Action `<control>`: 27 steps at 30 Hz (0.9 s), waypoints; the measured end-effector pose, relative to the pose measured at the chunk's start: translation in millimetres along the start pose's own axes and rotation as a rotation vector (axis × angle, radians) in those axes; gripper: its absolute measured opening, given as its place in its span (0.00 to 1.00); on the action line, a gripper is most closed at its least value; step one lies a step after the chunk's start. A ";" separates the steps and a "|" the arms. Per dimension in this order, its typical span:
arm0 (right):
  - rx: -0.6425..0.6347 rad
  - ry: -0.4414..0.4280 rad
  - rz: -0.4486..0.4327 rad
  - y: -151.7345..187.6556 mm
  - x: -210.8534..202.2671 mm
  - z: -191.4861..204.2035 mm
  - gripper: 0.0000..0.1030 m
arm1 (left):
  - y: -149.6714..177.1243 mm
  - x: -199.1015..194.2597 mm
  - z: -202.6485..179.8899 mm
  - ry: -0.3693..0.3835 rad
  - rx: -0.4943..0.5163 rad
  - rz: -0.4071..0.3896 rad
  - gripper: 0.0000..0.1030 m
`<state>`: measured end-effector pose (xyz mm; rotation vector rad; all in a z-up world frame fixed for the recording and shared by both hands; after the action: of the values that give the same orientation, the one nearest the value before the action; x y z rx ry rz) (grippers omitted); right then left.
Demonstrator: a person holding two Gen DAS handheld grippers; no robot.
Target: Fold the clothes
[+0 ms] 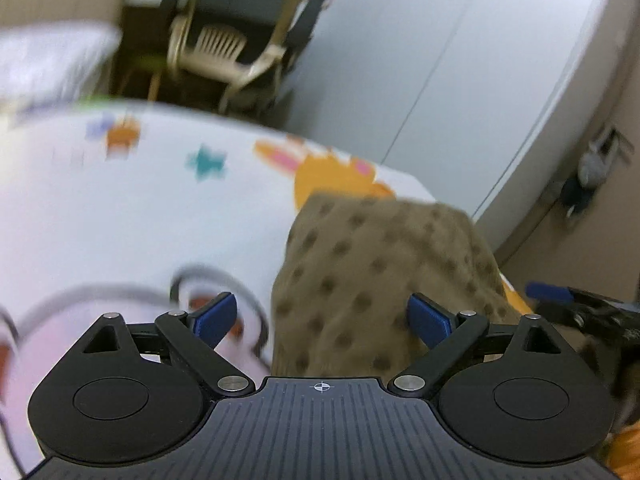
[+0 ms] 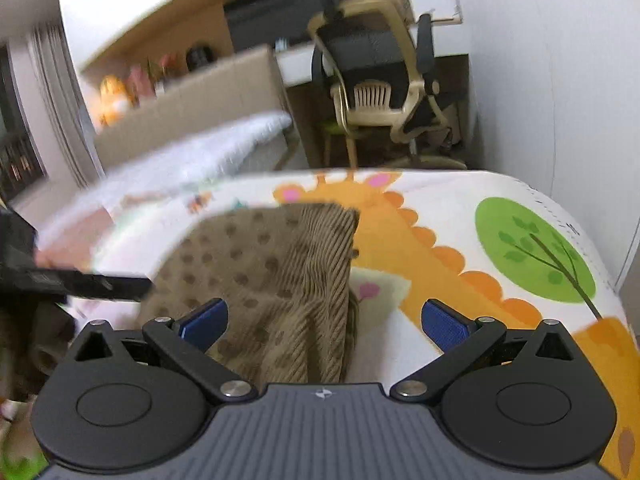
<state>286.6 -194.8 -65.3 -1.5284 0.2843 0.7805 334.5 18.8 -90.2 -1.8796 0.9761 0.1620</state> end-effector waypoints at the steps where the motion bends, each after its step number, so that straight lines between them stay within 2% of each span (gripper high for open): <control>1: -0.064 0.063 0.024 7.4 9.4 3.3 1.00 | 3.7 1.6 5.3 0.030 -0.045 -0.001 0.93; 2: -0.101 0.091 0.023 12.2 12.9 4.7 1.00 | 6.6 3.1 8.5 0.057 -0.079 -0.004 0.93; 9: -0.201 0.161 -0.047 16.2 9.7 19.3 1.00 | 12.4 10.0 -10.0 0.184 -0.106 -0.034 0.90; 13: -0.226 0.117 -0.072 4.5 21.6 41.8 1.00 | 15.6 13.4 -20.5 0.257 -0.121 -0.051 0.88; 16: -0.297 0.069 -0.096 -14.4 41.9 85.7 1.00 | 10.1 -1.7 -15.3 0.289 -0.153 -0.082 0.87; 19: -0.389 0.007 -0.141 -35.9 67.7 146.6 1.00 | -0.1 -27.6 11.4 0.206 -0.137 -0.127 0.87; 24: -0.412 -0.007 -0.145 -49.1 84.9 169.9 1.00 | -23.1 -79.9 94.2 0.039 -0.246 -0.219 0.87; 27: -0.423 -0.013 -0.146 -56.7 94.6 182.4 1.00 | -34.5 -110.0 132.2 -0.090 -0.262 -0.261 0.86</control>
<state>336.0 12.5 -67.6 -1.9158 -0.0074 0.7646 322.6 193.5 -80.1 -2.2001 0.6656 0.2245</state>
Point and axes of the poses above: each gripper's, at about its wrist camera, not at the fingertips, and x roughly the way its jaws point, z to its left, y to its underside, the point moved 8 cm from there along x, roughly the way its jaws point, and after that the axes turned 9 degrees about y, right-handed, at the moved point
